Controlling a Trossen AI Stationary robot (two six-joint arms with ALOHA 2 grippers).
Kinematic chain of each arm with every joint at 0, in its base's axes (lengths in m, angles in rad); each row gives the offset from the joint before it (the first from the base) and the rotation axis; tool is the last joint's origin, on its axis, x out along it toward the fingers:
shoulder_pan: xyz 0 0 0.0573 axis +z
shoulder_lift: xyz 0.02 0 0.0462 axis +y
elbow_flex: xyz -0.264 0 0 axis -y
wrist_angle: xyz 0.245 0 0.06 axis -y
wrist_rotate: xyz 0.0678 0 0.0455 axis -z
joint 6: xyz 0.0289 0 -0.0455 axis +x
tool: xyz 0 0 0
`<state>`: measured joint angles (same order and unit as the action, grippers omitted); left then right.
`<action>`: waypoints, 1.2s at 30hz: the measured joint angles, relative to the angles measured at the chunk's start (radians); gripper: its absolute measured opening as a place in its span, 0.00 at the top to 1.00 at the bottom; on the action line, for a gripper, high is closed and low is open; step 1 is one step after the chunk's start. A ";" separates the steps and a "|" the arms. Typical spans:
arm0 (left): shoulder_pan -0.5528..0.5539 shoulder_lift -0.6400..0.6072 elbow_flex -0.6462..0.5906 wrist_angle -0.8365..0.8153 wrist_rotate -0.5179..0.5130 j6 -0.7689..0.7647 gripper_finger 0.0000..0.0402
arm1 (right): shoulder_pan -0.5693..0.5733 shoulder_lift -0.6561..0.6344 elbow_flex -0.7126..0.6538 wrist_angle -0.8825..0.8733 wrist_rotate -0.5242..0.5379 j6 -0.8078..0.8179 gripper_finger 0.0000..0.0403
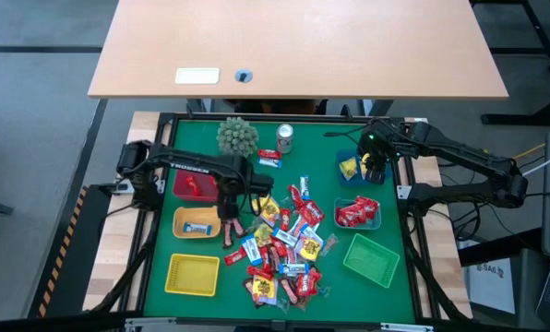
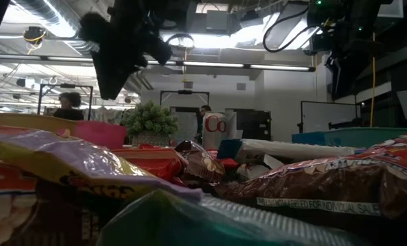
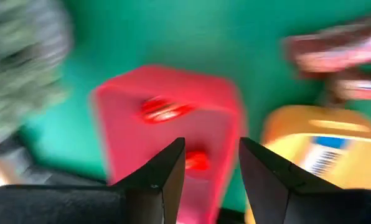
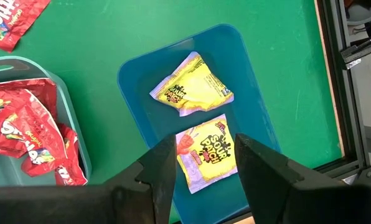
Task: Sort candy
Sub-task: Put the brown chocolate bar into the yellow bin
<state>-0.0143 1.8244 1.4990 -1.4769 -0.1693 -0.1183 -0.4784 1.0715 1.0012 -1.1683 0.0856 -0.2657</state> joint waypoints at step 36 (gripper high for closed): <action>-0.082 0.000 0.000 0.395 0.243 0.358 0.66 | 0.000 0.000 0.000 0.045 0.000 -0.023 0.60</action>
<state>-0.0961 1.8244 1.4990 -1.0818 0.0738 0.2394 -0.4782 1.0714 1.0011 -1.1228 0.0856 -0.2890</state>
